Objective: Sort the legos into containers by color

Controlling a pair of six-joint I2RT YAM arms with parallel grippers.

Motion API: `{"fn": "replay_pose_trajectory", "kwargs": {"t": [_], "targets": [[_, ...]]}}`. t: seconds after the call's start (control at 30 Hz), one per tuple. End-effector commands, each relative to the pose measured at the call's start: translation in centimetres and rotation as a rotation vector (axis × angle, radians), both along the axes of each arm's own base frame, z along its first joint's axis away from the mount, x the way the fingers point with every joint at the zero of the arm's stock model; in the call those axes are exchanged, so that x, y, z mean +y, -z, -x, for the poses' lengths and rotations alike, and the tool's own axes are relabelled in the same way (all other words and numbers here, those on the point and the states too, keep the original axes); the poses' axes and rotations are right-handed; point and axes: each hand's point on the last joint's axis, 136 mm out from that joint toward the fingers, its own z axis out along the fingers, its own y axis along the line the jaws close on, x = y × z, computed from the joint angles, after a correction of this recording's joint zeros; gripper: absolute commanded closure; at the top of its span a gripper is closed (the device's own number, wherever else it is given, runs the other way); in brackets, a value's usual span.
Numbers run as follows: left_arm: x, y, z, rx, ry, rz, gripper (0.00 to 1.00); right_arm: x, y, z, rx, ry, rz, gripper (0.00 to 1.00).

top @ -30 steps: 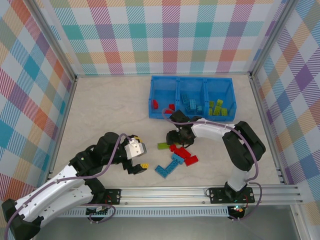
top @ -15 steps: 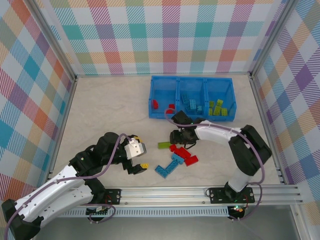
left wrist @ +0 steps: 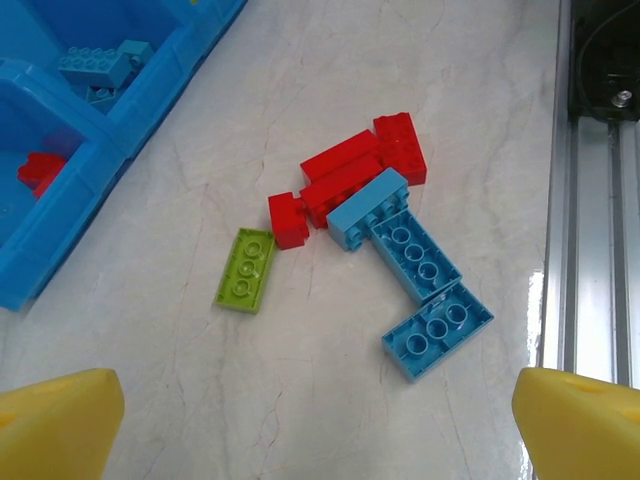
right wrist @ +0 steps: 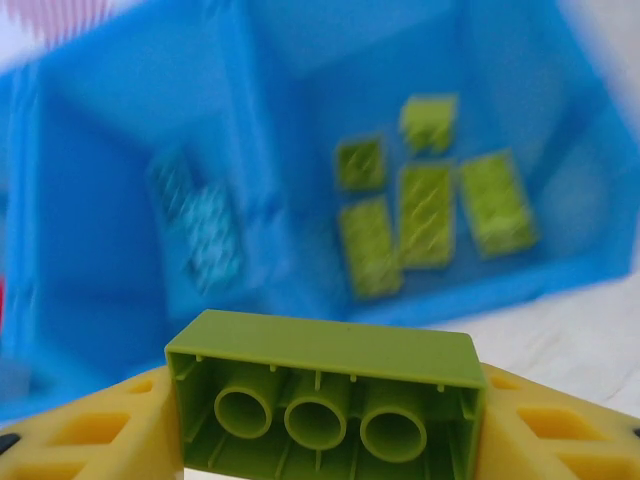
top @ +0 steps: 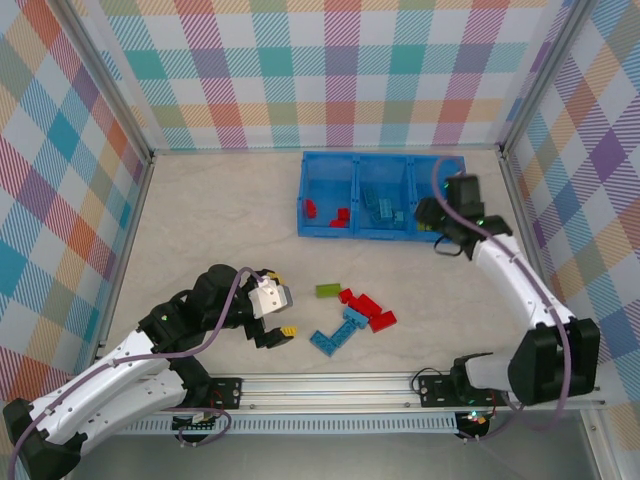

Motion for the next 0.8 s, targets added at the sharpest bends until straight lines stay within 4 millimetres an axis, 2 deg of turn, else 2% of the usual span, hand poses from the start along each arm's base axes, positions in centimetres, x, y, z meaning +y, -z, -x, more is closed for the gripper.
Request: {"fn": "replay_pose_trajectory", "kwargs": {"t": [0.0, 0.1, 0.2, 0.3, 0.43, 0.53, 0.6, 0.67, 0.77], "targets": [[0.4, -0.4, -0.3, -0.033, -0.014, -0.009, 0.0, -1.9, 0.1, -3.9, 0.0, -0.014, -0.016, 0.52], [0.5, -0.3, -0.4, -0.035, -0.018, -0.01, 0.0, -2.6, 1.9, -7.3, 0.061, -0.018, -0.051, 0.49], [0.5, -0.2, -0.4, -0.033, -0.021, -0.012, 0.0, -2.4, 2.8, -9.3, 0.122, -0.022, -0.065, 0.32], [0.5, -0.1, -0.4, -0.033, -0.022, -0.014, 0.0, -2.1, 2.2, -10.0, 0.111, -0.022, -0.086, 0.22], [0.4, 0.2, -0.6, -0.027, -0.023, -0.021, 0.0, -2.1, 0.8, -9.5, 0.079, -0.025, -0.085, 0.18], [0.4, 0.5, -0.6, -0.019, -0.022, -0.031, 0.0, -1.8, -0.1, -8.3, 0.064, -0.047, -0.092, 0.18], [0.4, 0.6, -0.7, -0.018, -0.026, -0.037, 0.0, -0.7, -1.1, -6.4, 0.05, -0.089, -0.147, 0.18], [0.5, 0.8, -0.8, -0.017, -0.033, -0.044, 0.0, 1.4, -1.7, -3.9, 0.031, -0.159, -0.235, 0.18], [0.4, 1.1, -1.2, -0.001, -0.051, -0.05, 0.0, 5.3, -1.8, 1.0, 0.034, -0.284, -0.331, 0.2]]}}
